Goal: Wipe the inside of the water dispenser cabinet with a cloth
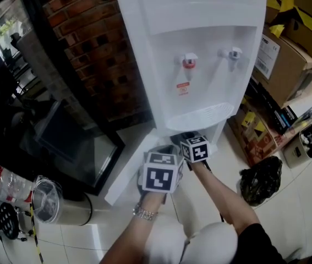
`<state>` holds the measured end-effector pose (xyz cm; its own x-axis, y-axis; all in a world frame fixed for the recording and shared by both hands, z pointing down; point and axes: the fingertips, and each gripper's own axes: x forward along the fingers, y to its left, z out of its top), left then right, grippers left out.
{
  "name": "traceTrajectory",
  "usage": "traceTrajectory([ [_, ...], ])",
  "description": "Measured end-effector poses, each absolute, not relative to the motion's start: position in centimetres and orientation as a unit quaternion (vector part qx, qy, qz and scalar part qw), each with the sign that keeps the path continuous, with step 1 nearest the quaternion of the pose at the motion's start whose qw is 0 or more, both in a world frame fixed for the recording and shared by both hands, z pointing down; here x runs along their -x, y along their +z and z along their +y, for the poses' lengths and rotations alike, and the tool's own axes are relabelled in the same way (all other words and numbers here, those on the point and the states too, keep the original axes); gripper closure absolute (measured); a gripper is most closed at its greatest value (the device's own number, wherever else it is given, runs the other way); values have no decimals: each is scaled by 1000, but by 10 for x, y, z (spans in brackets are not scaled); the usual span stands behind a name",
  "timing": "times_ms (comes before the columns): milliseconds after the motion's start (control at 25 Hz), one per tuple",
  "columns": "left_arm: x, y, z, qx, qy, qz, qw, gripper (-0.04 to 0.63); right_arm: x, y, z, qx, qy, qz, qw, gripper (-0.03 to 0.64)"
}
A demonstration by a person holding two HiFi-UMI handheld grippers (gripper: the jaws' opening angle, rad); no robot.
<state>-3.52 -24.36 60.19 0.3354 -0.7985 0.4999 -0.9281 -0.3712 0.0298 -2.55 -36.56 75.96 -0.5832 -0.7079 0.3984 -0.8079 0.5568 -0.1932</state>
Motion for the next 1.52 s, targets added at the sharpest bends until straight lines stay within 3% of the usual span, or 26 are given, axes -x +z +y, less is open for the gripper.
traceTrajectory([
  [240,41,599,-245,-801,205,-540,154,594,31,826,-346,-418,199,-850,250,588],
  [400,42,600,-243,-803,203,-538,156,594,3,856,-345,-429,236,-826,279,588],
  [640,38,598,-242,-807,203,-533,152,594,-10,767,-377,-469,205,-849,131,588],
  [720,37,598,-241,-807,205,-532,151,594,3,753,-374,-464,176,-860,119,588],
  [920,43,598,-237,-805,207,-535,150,594,38,796,-359,-424,143,-870,207,588],
  [1200,50,599,-236,-803,205,-539,152,594,19,864,-337,-396,233,-839,291,588],
  [1280,49,599,-236,-804,204,-537,152,594,7,853,-345,-414,237,-836,271,588],
  [1520,47,599,-237,-806,206,-534,148,594,11,759,-376,-453,184,-865,113,588],
])
